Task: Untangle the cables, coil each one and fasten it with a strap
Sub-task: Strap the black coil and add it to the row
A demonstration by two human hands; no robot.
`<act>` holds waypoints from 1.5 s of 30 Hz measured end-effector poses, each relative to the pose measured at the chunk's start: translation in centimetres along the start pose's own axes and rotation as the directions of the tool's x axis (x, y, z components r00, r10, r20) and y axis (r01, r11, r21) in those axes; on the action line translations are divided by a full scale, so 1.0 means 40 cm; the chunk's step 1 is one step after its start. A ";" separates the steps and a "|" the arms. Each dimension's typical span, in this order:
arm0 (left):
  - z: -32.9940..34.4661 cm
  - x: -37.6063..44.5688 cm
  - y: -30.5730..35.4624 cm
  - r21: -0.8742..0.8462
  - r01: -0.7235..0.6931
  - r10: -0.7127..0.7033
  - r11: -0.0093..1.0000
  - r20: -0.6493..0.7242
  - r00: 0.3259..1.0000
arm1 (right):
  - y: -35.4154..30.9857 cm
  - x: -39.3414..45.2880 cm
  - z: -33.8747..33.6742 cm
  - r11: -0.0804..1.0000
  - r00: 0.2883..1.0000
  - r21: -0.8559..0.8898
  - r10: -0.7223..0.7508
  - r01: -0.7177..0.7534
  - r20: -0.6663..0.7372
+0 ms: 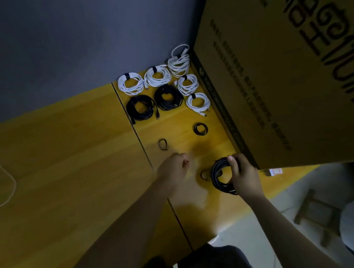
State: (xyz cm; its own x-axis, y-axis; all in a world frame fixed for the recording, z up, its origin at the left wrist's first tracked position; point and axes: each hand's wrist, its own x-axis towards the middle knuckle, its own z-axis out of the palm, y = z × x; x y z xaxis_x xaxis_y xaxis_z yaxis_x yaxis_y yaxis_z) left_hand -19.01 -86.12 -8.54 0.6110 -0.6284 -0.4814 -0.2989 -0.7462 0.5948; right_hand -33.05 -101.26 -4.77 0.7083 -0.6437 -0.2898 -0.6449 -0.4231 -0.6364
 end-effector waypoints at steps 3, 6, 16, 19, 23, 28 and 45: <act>0.028 0.019 0.035 -0.010 -0.062 0.063 0.998 0.059 0.996 | -0.004 0.028 -0.013 0.998 0.997 -0.042 -0.055 0.057 0.047; 0.060 0.041 0.066 0.082 -0.131 0.120 0.988 0.129 0.984 | -0.011 0.045 -0.018 0.993 0.992 -0.079 -0.082 0.090 0.094; 0.063 0.020 0.011 -0.063 -0.104 0.105 0.993 0.013 0.994 | -0.033 0.044 0.005 0.987 0.974 0.007 -0.162 0.163 0.156; -0.009 -0.029 -0.019 -0.275 -0.136 0.093 0.952 -0.162 0.982 | -0.107 0.020 0.023 0.967 0.964 0.188 -0.206 0.174 0.169; -0.125 -0.127 -0.046 -0.589 -0.194 0.102 0.785 -0.186 0.977 | -0.246 -0.029 0.053 0.897 0.907 0.333 -0.369 0.291 0.201; -0.231 -0.276 -0.105 -0.667 -0.218 0.051 0.712 -0.261 0.964 | -0.386 -0.115 0.118 0.844 0.828 0.403 -0.482 0.353 0.286; -0.350 -0.642 -0.235 -0.807 -0.109 -0.235 0.580 -0.294 0.927 | -0.531 -0.406 0.254 0.810 0.729 0.390 -0.574 0.439 0.372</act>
State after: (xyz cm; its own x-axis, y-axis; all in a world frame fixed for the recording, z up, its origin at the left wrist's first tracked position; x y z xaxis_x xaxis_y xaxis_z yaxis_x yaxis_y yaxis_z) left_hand -21.63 -59.87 7.24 0.8518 -0.3424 -0.3965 0.3516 -0.1874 0.9172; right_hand -27.94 -75.34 6.19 0.9936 0.0112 -0.1120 -0.0996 -0.3764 -0.9211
